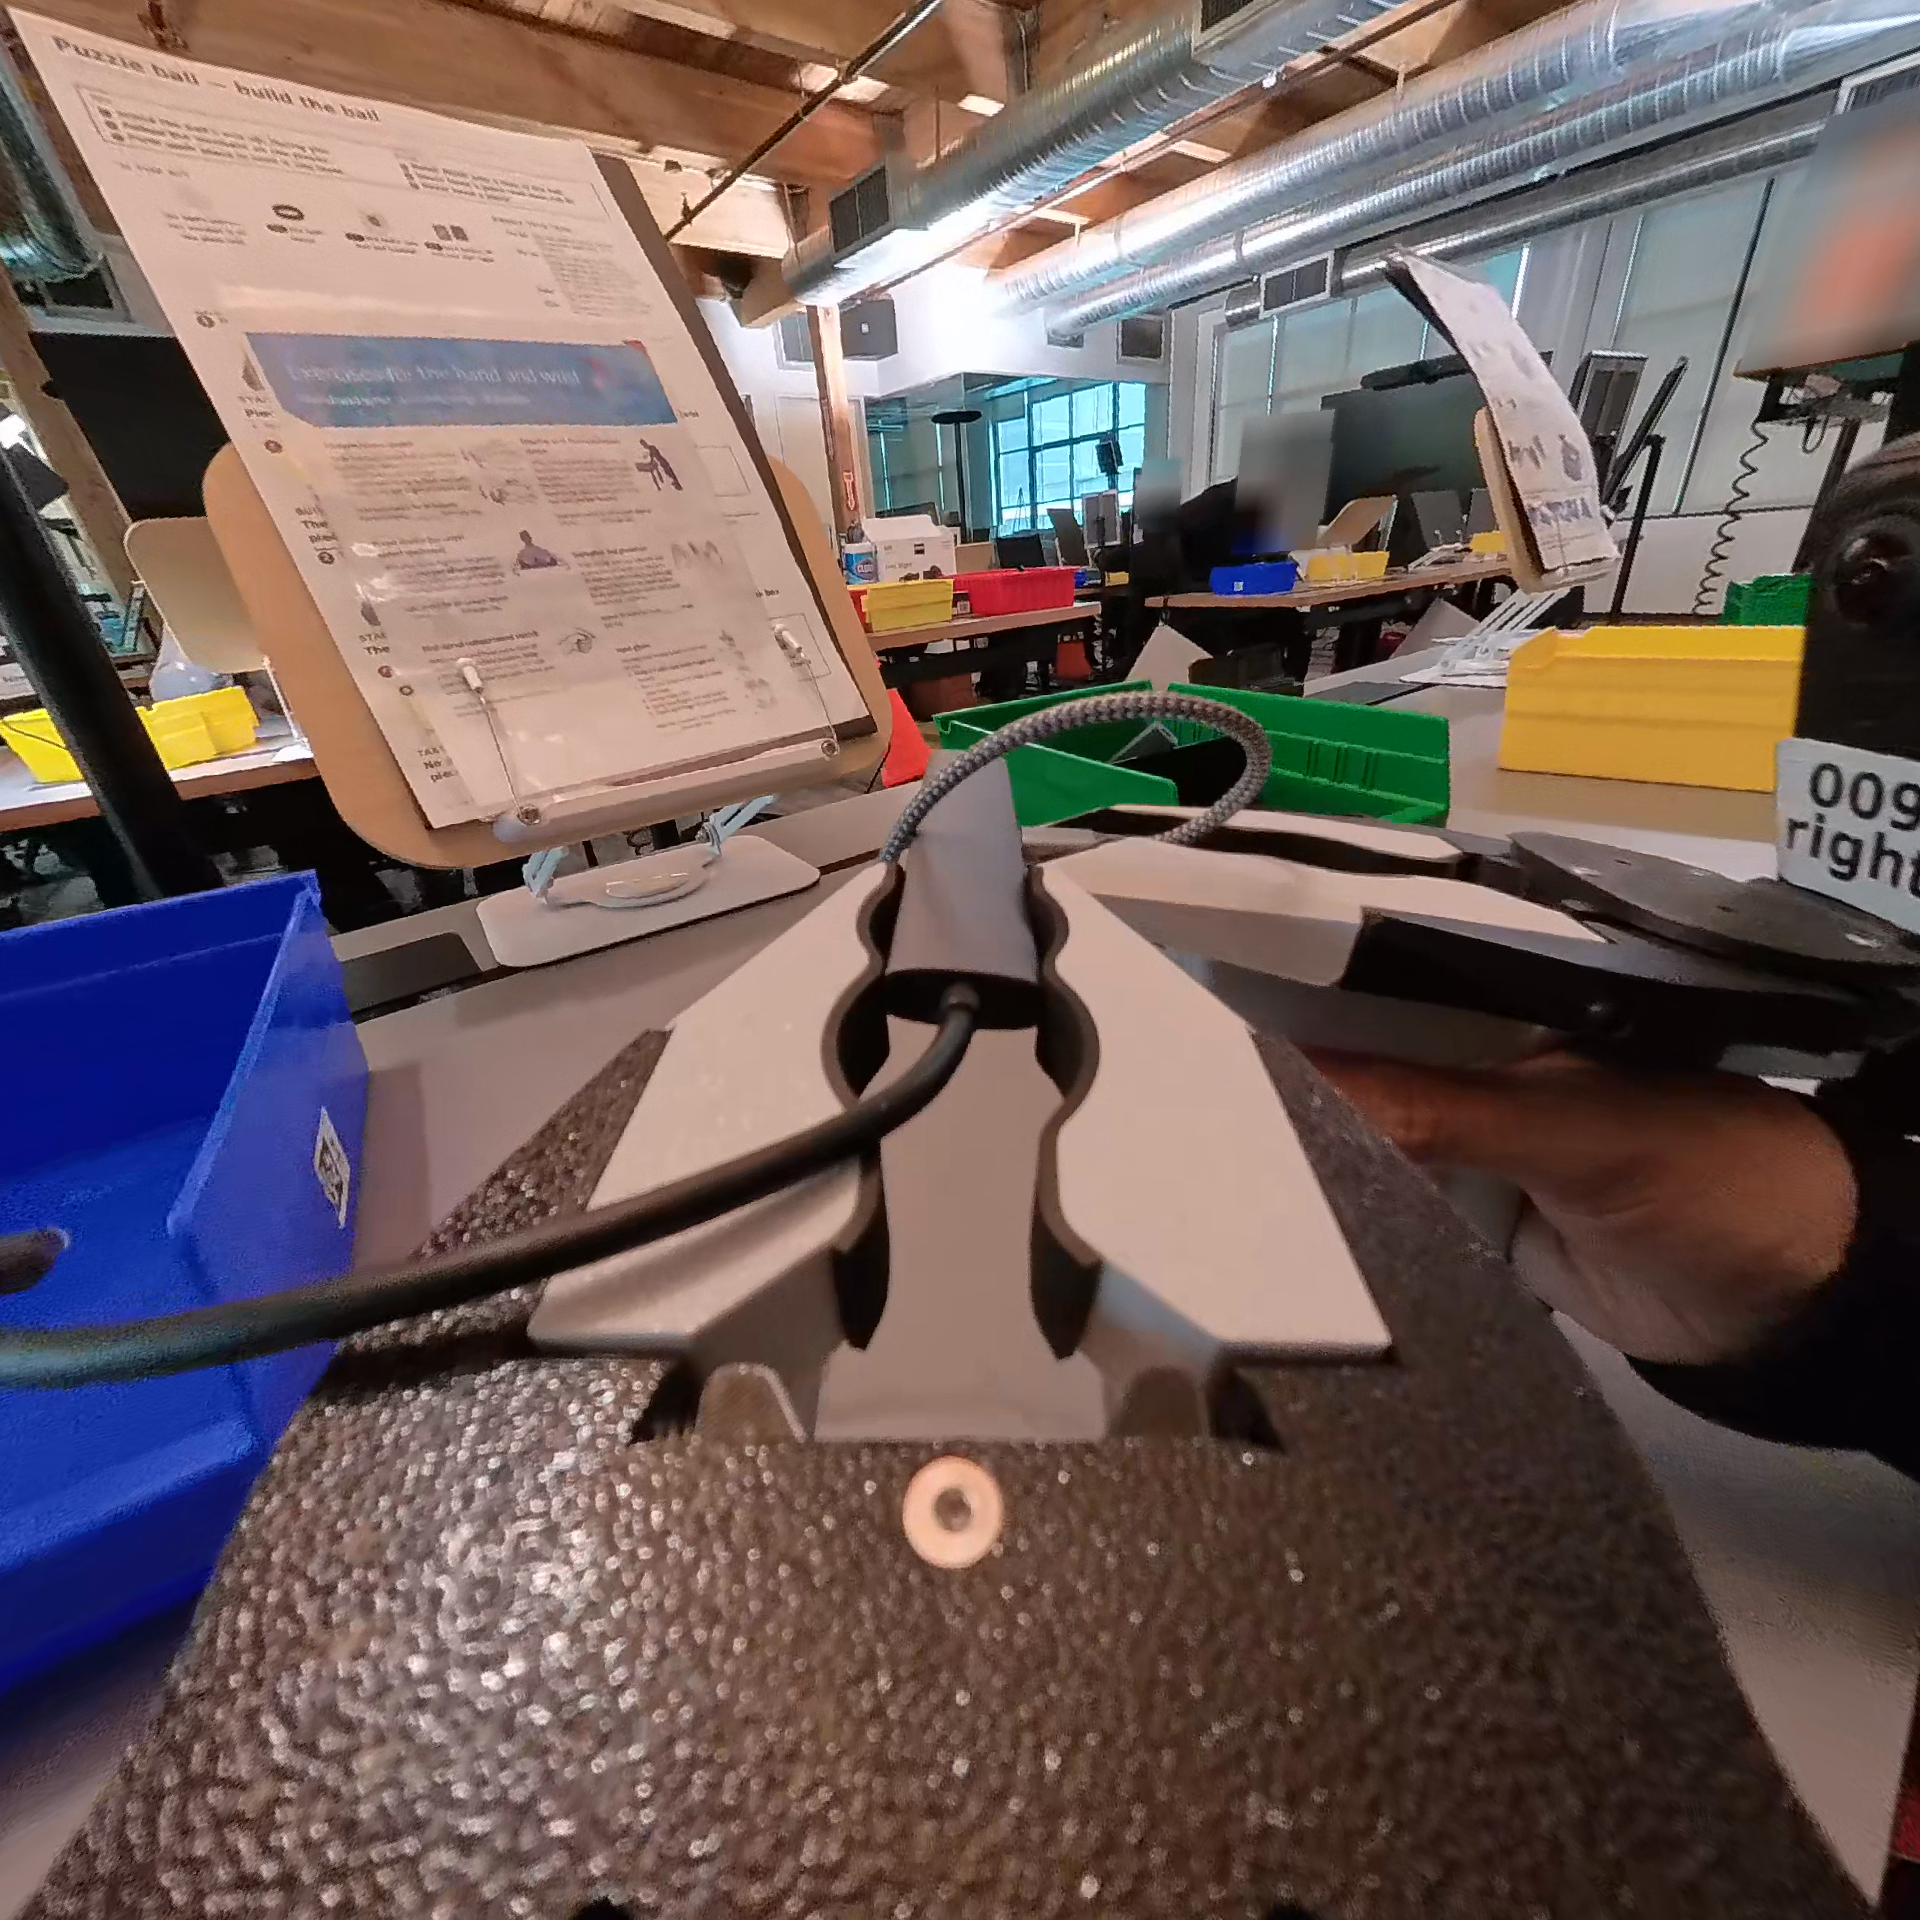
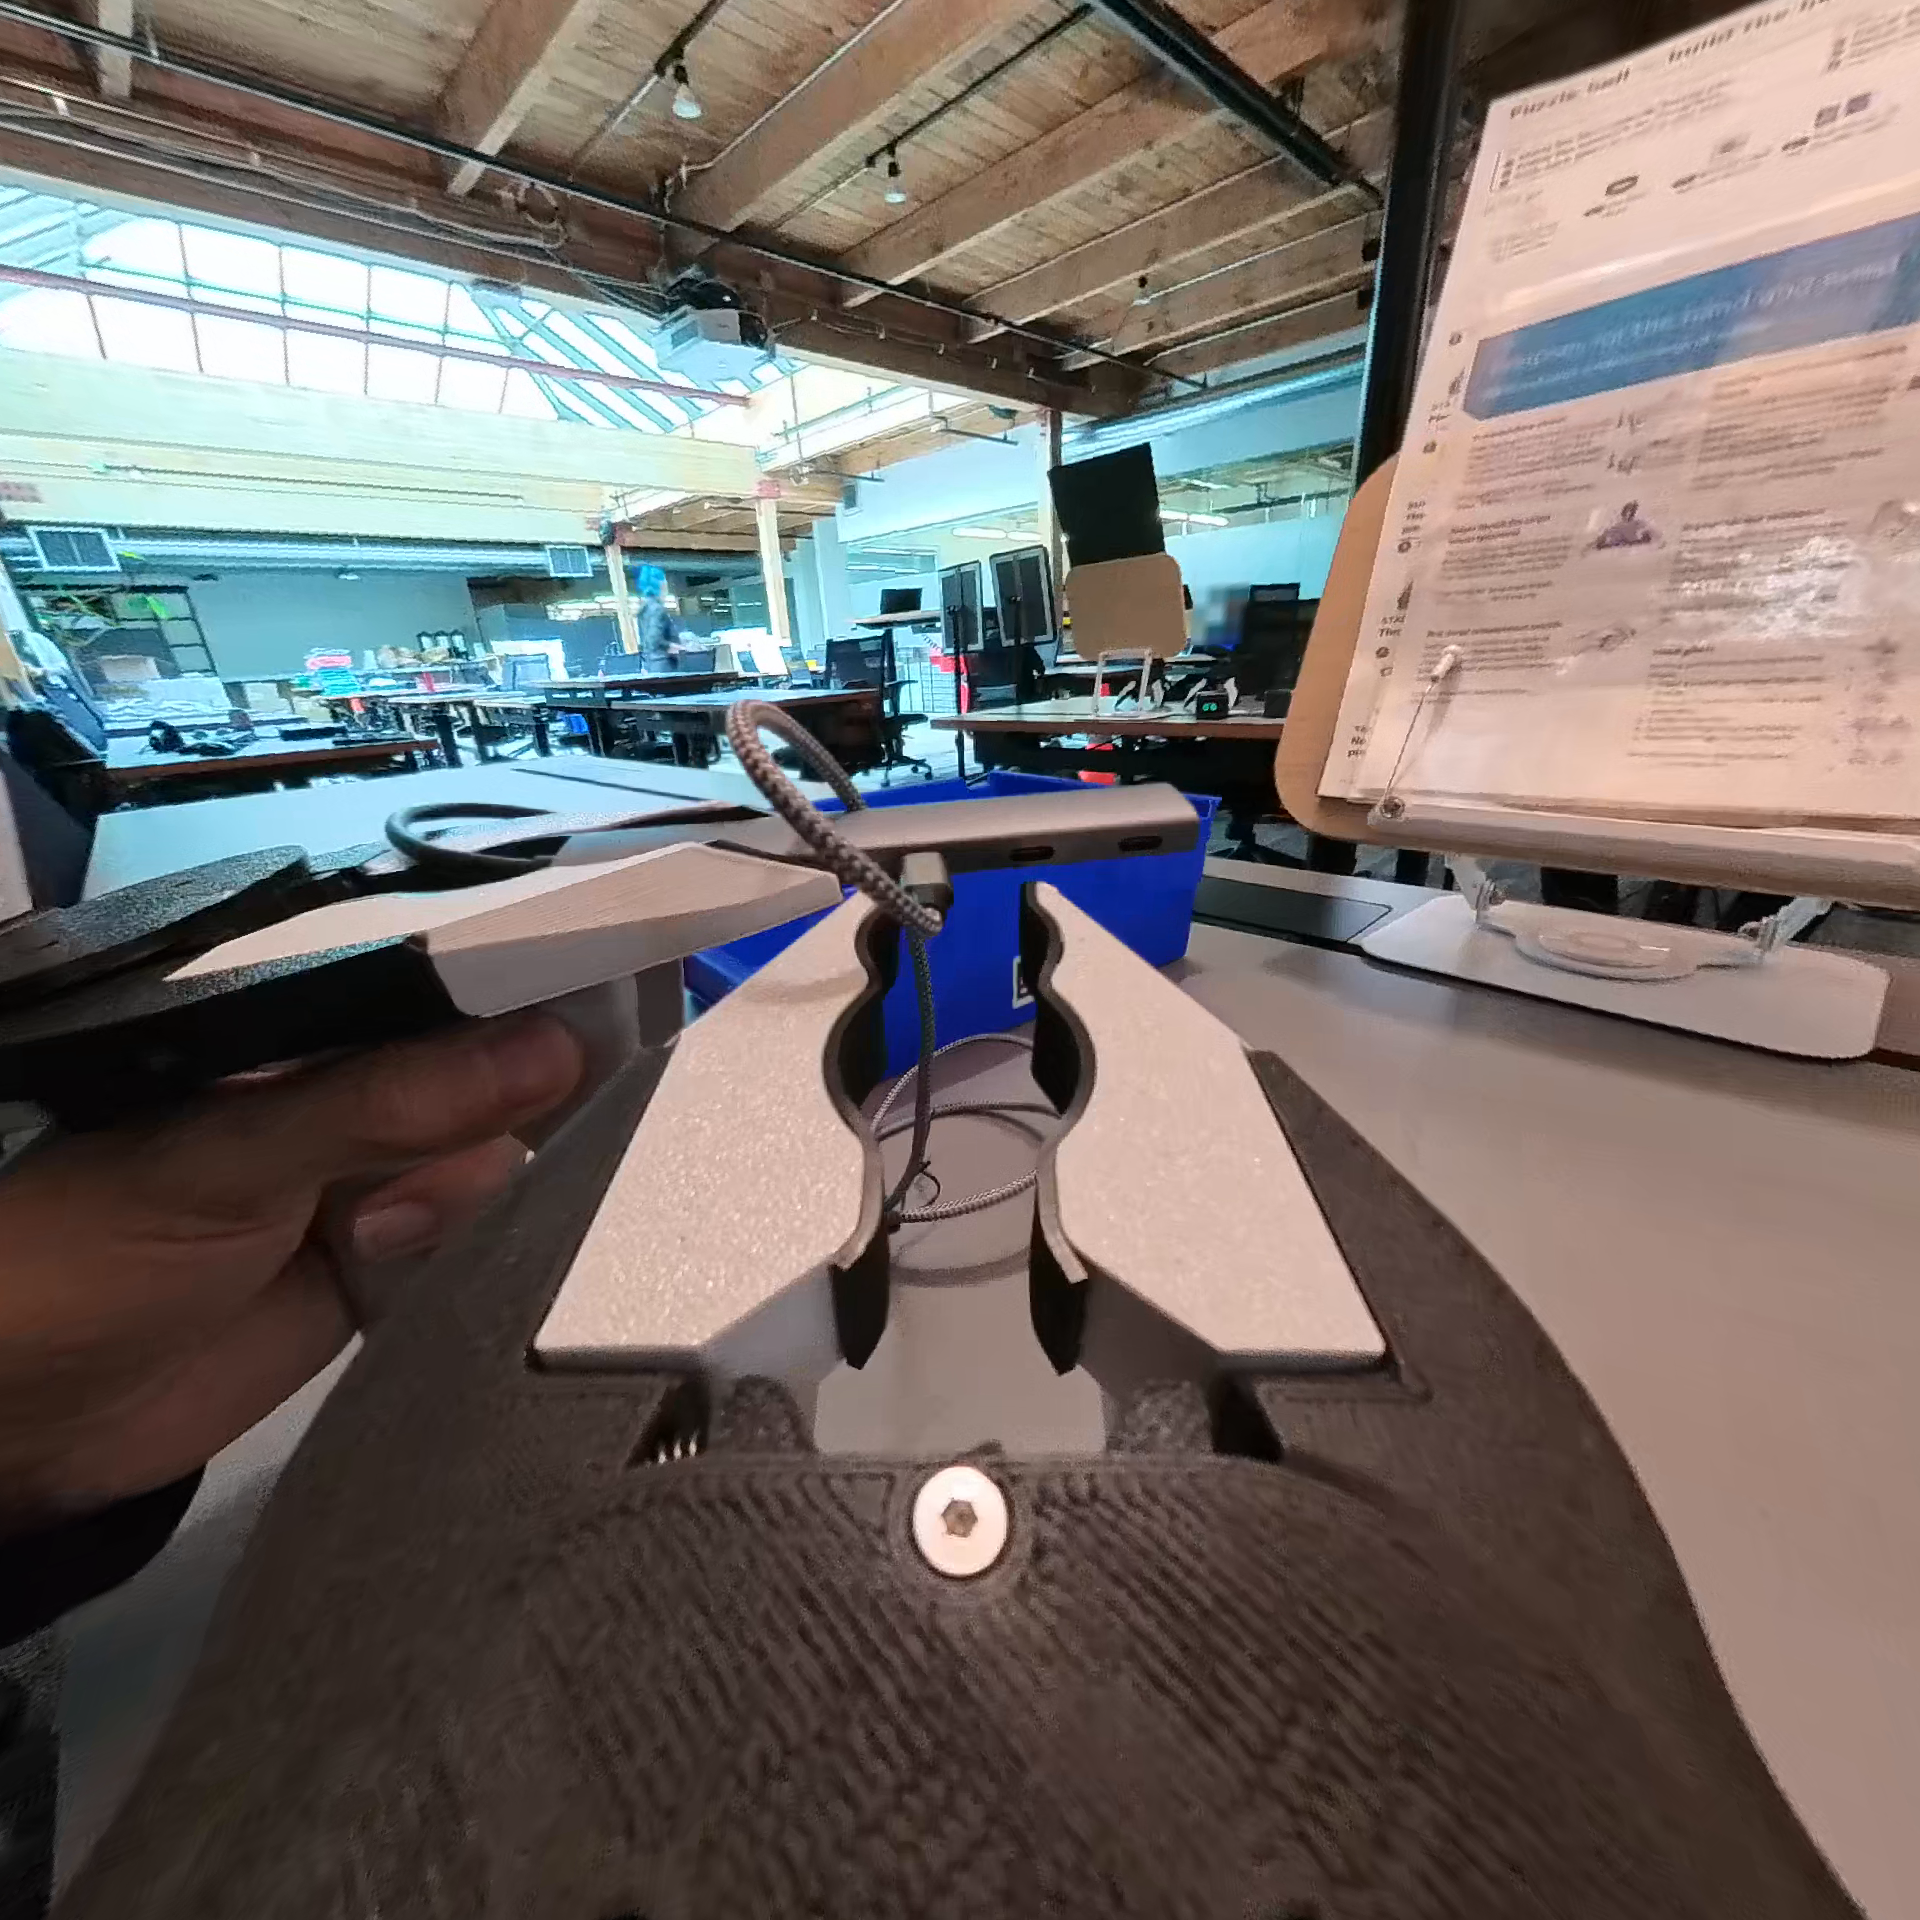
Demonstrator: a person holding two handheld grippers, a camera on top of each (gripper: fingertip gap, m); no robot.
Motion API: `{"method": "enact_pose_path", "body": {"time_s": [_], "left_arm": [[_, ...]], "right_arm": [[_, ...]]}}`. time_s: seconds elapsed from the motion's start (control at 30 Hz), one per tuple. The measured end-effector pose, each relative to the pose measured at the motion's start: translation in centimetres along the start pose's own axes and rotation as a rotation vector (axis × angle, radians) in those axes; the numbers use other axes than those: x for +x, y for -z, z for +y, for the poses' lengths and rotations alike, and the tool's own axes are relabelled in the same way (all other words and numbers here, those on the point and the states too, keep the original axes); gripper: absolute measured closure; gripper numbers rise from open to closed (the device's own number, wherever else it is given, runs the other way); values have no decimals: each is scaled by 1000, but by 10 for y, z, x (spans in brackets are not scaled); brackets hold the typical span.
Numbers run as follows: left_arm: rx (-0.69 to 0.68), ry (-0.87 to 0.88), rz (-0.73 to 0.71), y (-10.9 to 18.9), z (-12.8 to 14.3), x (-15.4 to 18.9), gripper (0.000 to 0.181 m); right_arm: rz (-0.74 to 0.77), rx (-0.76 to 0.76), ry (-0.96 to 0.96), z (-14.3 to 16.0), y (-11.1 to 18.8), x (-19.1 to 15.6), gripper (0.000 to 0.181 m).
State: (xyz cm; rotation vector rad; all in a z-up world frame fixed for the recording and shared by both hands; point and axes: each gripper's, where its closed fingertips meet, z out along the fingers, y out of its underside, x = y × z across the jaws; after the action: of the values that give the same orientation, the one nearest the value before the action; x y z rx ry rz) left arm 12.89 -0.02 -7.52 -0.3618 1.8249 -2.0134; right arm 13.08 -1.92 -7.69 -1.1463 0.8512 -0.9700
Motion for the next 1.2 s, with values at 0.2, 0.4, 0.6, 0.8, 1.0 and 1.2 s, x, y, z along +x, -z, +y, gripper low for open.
{"method": "enact_pose_path", "body": {"time_s": [0.2,0.4,0.6,0.8,1.0,1.2], "left_arm": [[22,9,10,4,-12,3,160],[37,58,29,6,-18,5,160],[40,52,28,7,-22,7,160],[34,62,33,5,-18,7,160],[14,101,46,3,-12,6,160],[-6,98,44,1,-6,7,160]], "right_arm": [[6,9,40,-13,2,-8,164],[14,32,99,-26,6,-14,169],[8,9,114,-24,6,-16,173],[36,7,149,-22,7,-12,171],[21,34,121,-22,8,-11,171],[2,3,111,-17,7,-9,173]]}}
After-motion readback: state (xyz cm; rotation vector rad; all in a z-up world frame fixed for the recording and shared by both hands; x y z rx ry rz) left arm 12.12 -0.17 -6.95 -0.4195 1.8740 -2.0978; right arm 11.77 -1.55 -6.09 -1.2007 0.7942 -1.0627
